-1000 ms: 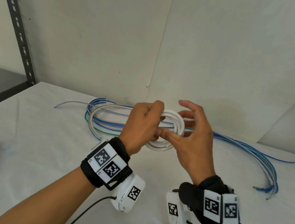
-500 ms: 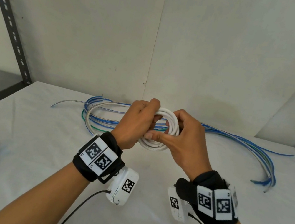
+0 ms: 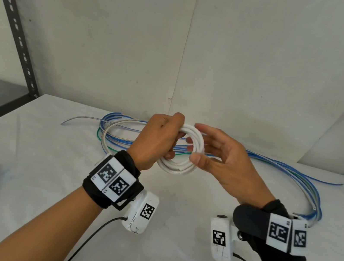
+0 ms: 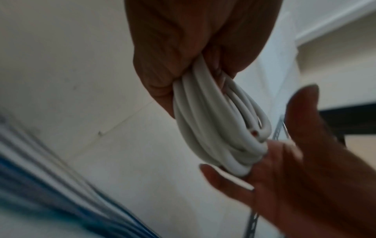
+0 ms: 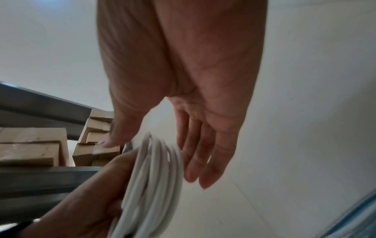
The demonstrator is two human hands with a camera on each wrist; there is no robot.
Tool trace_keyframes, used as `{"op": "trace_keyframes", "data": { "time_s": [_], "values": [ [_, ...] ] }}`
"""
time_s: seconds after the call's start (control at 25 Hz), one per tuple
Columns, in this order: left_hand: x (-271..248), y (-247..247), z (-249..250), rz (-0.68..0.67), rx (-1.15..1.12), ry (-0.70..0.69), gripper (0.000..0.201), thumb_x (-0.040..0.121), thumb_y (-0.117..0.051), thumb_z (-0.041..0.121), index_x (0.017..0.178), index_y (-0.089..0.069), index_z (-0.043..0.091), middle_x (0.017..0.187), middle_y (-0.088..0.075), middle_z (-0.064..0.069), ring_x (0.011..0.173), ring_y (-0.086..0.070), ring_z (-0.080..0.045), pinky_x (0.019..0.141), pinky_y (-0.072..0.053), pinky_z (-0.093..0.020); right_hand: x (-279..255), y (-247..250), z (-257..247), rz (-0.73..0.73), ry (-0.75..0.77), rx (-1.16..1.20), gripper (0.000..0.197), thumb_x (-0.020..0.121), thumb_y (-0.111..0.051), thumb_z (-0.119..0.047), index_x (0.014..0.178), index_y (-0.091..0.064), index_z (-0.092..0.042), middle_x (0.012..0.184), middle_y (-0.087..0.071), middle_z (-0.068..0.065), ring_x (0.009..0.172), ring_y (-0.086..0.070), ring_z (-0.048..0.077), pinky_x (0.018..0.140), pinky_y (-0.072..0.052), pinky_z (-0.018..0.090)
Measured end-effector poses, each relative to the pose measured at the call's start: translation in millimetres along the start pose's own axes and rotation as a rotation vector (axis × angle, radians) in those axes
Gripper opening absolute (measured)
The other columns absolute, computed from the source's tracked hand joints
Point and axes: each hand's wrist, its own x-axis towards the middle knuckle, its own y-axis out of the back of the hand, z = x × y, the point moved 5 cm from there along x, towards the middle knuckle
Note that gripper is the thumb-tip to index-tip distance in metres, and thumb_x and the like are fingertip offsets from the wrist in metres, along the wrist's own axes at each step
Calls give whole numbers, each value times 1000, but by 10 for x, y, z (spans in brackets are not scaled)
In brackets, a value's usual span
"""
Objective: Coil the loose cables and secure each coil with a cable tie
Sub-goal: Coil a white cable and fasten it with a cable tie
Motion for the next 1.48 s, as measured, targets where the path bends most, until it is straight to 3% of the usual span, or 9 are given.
{"op": "trace_keyframes", "data": {
  "time_s": [0.16,0.32,0.6,0.72,0.96,1.16,1.24,1.36,1.48],
  "values": [
    [-94,-96,63,-4,369,-229,39,100,-42,12,62,-49,19,43,-40,12,43,-35,-4,49,-31,-30,-33,-31,-136,134,136,-232,46,97,-54,-50,136,-59,-25,119,-69,-11,109,-65,0,90,-54,23],
    [-152,-246,-6,-49,222,-151,21,104,-34,16,104,-54,9,46,-49,15,45,-40,-7,48,-41,-35,-80,-168,-95,463,252,-465,49,105,-22,-46,118,-63,-23,85,-68,-9,78,-66,14,72,-53,42],
    [-93,-138,-9,18,109,-129,19,103,-34,14,106,-52,12,49,-43,10,47,-38,-13,45,-37,-31,-30,-158,-76,293,232,-441,43,103,-35,-54,110,-62,-21,73,-61,-15,70,-61,8,63,-44,26],
    [-119,-194,-19,11,8,-83,20,103,-33,12,107,-52,13,47,-42,12,45,-37,-8,45,-33,-26,-44,-197,-52,419,235,-517,49,102,-28,-56,89,-57,-19,57,-47,-13,57,-50,9,54,-30,23],
    [-147,-282,3,62,-172,-145,29,106,-44,17,92,-59,-4,59,-48,-5,57,-46,-23,56,-48,-31,-81,-104,-120,580,263,-451,43,104,-32,-46,81,-52,-16,55,-42,-9,53,-42,10,51,-29,18],
    [-199,-187,156,242,208,-491,29,106,-48,29,98,-71,15,89,-66,2,82,-65,-13,72,-51,-27,-90,40,-171,657,246,-404,39,106,-37,-37,76,-48,-14,58,-42,-5,56,-40,13,53,-30,23],
    [-106,-93,177,143,270,-524,26,105,-53,25,103,-76,13,94,-70,0,87,-68,-14,75,-56,-32,-111,112,-214,665,257,-418,37,107,-38,-36,76,-45,-17,57,-37,-7,56,-36,11,52,-28,20],
    [11,-9,108,-210,102,-286,23,101,-57,15,113,-75,5,101,-74,-9,89,-73,-19,77,-60,-34,-129,118,-247,631,277,-408,37,106,-38,-37,75,-47,-18,57,-33,-9,54,-34,7,51,-28,17],
    [-23,-6,84,-260,-46,-157,21,100,-56,5,115,-70,0,101,-75,-20,86,-74,-23,72,-59,-29,-120,96,-244,605,309,-358,36,107,-40,-34,88,-63,-13,62,-48,-11,59,-47,7,57,-35,17]
  ]
}}
